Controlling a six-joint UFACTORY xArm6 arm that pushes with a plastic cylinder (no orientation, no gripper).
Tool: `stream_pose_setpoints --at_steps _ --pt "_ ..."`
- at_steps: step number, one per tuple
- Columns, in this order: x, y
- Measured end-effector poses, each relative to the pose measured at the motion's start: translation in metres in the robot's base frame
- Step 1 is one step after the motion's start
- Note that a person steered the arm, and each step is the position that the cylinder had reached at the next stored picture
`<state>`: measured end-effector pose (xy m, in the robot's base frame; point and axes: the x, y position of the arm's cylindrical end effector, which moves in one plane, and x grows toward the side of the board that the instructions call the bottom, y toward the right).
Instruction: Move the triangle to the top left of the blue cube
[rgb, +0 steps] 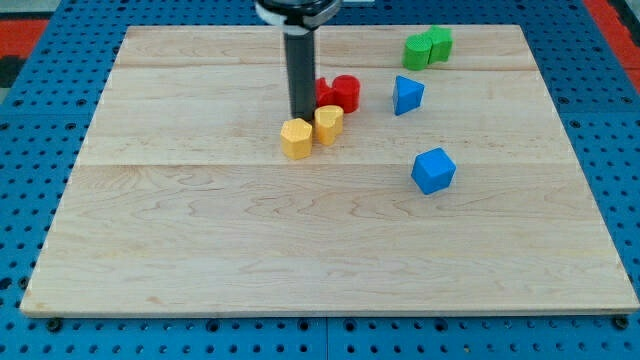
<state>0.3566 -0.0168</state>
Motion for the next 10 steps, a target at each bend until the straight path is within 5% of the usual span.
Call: stream_pose_setpoints --at_steps 3,4,6,8,9,10 --pt "-0.002 0.064" --pt "0.032 0.067" --pt "0.018 0.209" --pt "0.017 0.215" --pt "-0.017 0.222" --pt "-0.021 0.168"
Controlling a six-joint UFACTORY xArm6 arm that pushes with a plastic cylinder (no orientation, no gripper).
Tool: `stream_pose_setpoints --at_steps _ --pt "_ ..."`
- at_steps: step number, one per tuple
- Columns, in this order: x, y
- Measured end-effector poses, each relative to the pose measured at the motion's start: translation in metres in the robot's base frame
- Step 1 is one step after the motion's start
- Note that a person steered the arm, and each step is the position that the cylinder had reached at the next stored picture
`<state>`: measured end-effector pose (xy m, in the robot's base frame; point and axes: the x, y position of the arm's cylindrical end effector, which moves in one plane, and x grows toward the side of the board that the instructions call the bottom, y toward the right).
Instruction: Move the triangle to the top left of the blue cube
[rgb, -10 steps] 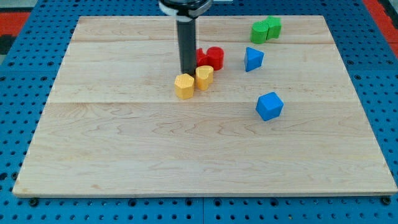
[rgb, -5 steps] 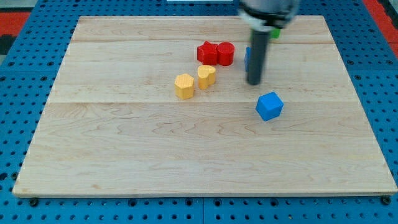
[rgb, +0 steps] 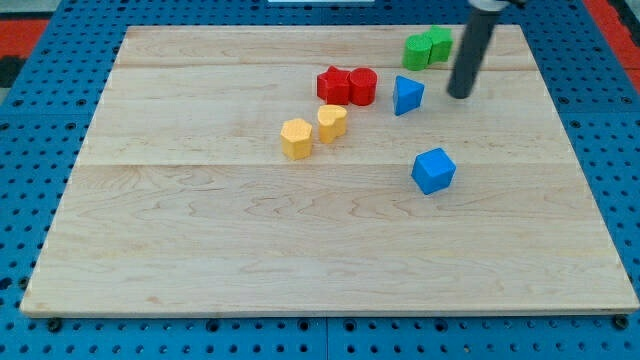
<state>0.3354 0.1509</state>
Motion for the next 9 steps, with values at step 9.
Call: stream_pose_setpoints --at_steps 9 --pt "0.033 -0.032"
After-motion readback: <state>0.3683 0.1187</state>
